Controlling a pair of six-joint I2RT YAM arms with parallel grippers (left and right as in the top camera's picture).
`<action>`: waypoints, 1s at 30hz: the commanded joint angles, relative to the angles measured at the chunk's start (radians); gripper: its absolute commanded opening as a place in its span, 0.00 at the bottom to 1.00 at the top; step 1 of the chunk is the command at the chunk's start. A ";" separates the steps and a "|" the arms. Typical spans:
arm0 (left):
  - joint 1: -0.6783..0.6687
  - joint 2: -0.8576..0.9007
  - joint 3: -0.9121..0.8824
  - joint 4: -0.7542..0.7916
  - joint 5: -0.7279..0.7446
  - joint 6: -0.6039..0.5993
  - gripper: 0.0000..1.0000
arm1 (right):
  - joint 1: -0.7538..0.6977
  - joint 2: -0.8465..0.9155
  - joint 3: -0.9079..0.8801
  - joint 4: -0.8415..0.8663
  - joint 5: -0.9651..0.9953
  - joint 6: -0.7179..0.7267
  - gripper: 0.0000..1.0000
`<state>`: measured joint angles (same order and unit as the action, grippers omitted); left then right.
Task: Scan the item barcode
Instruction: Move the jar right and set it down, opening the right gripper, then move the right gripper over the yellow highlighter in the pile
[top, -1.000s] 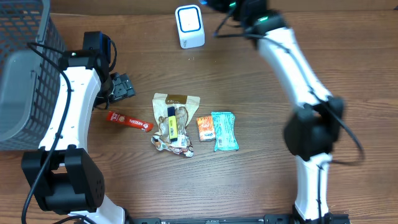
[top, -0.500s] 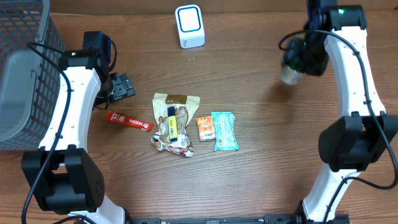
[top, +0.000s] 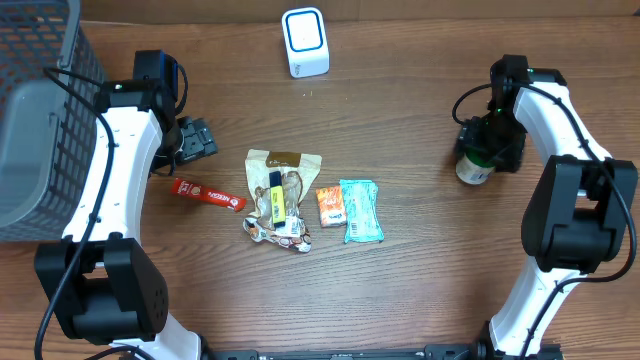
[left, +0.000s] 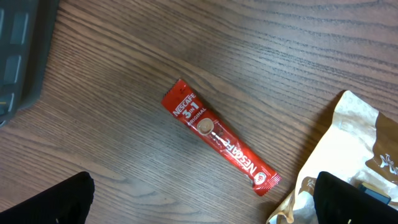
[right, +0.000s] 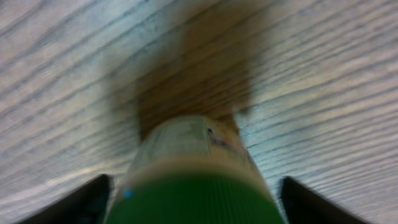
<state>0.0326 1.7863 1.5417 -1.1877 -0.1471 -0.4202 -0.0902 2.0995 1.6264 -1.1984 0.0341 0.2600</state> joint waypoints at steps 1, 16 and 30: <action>-0.007 0.000 0.015 -0.001 -0.010 -0.007 1.00 | 0.001 -0.019 0.000 -0.008 0.011 -0.003 1.00; -0.007 0.000 0.015 0.000 -0.010 -0.006 1.00 | 0.121 -0.148 0.347 -0.288 -0.157 -0.007 0.96; -0.007 0.000 0.015 -0.001 -0.010 -0.006 1.00 | 0.644 -0.145 0.181 -0.045 -0.303 0.013 0.52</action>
<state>0.0326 1.7863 1.5417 -1.1881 -0.1471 -0.4202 0.4629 1.9598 1.8523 -1.3155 -0.2554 0.2619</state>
